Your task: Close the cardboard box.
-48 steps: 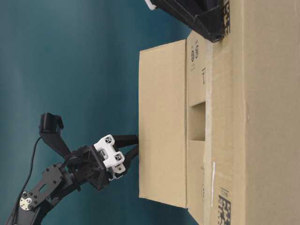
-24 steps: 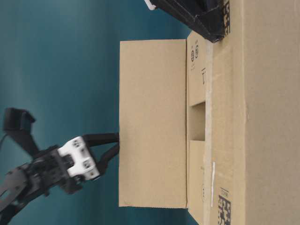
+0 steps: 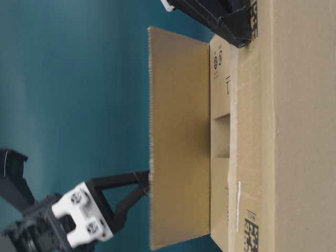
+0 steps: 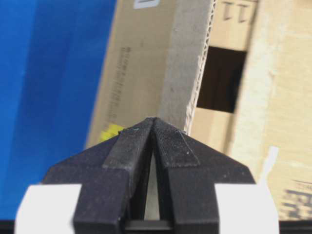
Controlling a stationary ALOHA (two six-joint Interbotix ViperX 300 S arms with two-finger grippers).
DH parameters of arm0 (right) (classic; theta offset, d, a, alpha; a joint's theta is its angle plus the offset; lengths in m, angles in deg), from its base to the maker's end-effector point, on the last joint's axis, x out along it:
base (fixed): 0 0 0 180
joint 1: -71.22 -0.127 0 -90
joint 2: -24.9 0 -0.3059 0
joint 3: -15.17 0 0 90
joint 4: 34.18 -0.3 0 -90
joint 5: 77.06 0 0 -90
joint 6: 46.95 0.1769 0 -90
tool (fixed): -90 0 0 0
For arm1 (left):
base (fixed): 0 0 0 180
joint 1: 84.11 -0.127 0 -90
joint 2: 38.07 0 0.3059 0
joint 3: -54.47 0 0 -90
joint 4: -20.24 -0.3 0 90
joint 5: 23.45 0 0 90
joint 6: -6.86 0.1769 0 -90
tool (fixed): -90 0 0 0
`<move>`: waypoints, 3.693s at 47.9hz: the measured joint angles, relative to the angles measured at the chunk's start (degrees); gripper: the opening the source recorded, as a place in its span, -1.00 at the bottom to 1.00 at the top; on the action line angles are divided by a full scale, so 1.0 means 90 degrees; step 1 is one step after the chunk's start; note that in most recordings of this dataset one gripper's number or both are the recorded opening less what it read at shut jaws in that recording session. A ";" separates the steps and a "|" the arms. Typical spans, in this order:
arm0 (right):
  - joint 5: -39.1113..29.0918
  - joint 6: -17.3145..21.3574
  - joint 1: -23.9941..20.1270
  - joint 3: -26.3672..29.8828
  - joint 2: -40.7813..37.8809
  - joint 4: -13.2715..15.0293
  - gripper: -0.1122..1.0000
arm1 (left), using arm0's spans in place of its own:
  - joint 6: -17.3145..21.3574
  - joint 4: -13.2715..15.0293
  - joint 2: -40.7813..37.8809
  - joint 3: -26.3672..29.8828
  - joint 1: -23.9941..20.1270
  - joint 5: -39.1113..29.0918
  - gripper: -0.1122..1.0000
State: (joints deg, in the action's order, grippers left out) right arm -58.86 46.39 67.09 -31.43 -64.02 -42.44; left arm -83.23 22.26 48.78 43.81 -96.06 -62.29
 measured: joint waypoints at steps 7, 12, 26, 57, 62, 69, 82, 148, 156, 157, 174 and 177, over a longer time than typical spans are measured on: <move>0.0010 -0.0010 0.0000 0.0000 0.0000 0.0000 -0.79 | -0.0400 0.0010 0.0195 -0.0674 0.0225 0.0693 -0.79; 0.0010 -0.0010 0.0000 -0.0010 -0.0010 0.0000 -0.79 | -0.0762 0.0010 0.0225 -0.1162 0.0322 0.1318 -0.79; 0.0059 -0.0010 0.0010 -0.0010 -0.0010 0.0000 -0.79 | -0.1230 0.0010 0.0176 -0.2266 0.0732 0.3047 -0.79; 0.0166 -0.0020 0.0771 0.0020 0.0156 0.0000 -0.79 | -0.1250 0.0010 0.0205 -0.2598 0.0869 0.3682 -0.79; 0.0088 -0.0020 0.0879 0.0020 0.0156 0.0000 -0.79 | -0.1250 0.0010 0.0205 -0.2598 0.0869 0.3682 -0.79; -0.0039 -0.0020 0.0889 -0.0010 0.0156 0.0000 -0.79 | -0.1250 0.0010 0.0205 -0.2607 0.0869 0.3691 -0.79; -0.0029 0.0000 0.0889 -0.0156 0.0166 -0.0010 -0.79 | -0.1230 0.0010 0.0215 -0.2627 0.0869 0.3682 -0.79; 0.0166 0.0020 0.0889 -0.0225 0.0166 -0.0020 -0.79 | -0.0303 0.0107 -0.0537 -0.4824 0.1035 0.9854 -0.79; 0.0176 0.0010 0.0889 -0.0234 0.0166 -0.0020 -0.79 | -0.0283 0.0107 -0.0537 -0.4902 0.1016 0.9961 -0.79; 0.0176 0.0020 0.0889 -0.0225 0.0166 -0.0029 -0.79 | -0.0273 0.0098 -0.0527 -0.4902 0.1016 0.9961 -0.79; 0.0176 0.0010 0.0889 -0.0234 0.0166 -0.0020 -0.79 | -0.0273 0.0098 -0.0537 -0.4893 0.1016 0.9971 -0.79; 0.0176 0.0020 0.0889 -0.0225 0.0166 -0.0029 -0.79 | -0.0273 0.0107 -0.0527 -0.4893 0.1016 0.9961 -0.79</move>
State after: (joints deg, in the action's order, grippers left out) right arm -57.28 46.57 75.09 -33.46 -62.53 -42.71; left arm -85.69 23.23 44.04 -0.22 -86.92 27.36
